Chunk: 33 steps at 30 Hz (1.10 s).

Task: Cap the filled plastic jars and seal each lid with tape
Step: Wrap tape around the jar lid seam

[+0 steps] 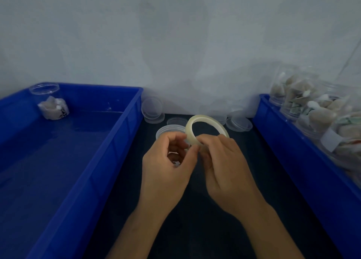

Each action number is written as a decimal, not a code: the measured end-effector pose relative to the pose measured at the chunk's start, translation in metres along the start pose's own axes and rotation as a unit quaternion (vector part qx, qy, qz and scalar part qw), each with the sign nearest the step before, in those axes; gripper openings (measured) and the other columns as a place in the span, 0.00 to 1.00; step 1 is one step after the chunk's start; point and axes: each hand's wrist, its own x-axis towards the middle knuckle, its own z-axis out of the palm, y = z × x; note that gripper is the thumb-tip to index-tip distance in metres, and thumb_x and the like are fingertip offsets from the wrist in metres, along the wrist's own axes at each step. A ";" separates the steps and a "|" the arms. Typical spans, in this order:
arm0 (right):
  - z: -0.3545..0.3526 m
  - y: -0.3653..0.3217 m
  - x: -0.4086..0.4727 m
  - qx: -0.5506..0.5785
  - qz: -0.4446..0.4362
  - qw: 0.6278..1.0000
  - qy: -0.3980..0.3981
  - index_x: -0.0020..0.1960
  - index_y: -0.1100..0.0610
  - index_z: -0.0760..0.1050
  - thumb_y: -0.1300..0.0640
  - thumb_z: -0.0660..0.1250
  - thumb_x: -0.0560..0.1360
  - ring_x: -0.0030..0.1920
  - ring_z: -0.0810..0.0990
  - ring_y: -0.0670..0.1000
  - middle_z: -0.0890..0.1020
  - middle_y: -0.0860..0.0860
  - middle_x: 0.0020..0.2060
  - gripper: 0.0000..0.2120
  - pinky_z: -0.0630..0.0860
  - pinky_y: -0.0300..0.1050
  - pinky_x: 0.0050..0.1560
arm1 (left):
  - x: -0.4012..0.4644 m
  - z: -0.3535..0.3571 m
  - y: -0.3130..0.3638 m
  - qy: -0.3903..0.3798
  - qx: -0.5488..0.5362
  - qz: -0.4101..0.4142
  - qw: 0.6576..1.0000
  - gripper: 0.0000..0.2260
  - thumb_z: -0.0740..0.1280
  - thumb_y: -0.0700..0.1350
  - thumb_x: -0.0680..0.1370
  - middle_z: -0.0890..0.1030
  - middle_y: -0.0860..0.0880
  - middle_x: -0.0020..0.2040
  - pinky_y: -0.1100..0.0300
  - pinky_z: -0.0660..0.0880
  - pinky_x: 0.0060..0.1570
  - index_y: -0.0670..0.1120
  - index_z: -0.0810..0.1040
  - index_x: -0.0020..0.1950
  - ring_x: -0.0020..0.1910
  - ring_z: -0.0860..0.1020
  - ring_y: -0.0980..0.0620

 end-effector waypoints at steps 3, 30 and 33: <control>-0.002 0.002 -0.001 -0.005 0.012 1.000 -0.010 0.64 0.52 0.75 0.53 0.58 0.84 0.46 0.72 0.47 0.76 0.45 0.48 0.12 0.70 0.44 0.49 | 0.001 -0.003 0.000 -0.006 0.018 0.013 1.000 0.09 0.71 0.56 0.78 0.83 0.61 0.50 0.67 0.80 0.48 0.56 0.81 0.55 0.49 0.84 0.58; 0.011 0.000 0.007 -0.102 0.050 0.993 -0.039 0.75 0.49 0.72 0.48 0.57 0.84 0.47 0.74 0.43 0.83 0.43 0.50 0.21 0.66 0.42 0.49 | -0.025 0.004 -0.005 0.057 0.146 0.000 0.988 0.02 0.69 0.46 0.79 0.79 0.59 0.44 0.72 0.75 0.50 0.54 0.79 0.48 0.49 0.80 0.60; 0.016 -0.006 0.011 -0.120 0.043 0.991 -0.037 0.76 0.51 0.74 0.47 0.54 0.84 0.48 0.79 0.50 0.85 0.47 0.48 0.24 0.75 0.51 0.53 | -0.024 0.005 -0.010 0.073 0.146 -0.021 0.986 0.01 0.69 0.47 0.79 0.80 0.58 0.44 0.72 0.75 0.49 0.53 0.80 0.48 0.49 0.80 0.60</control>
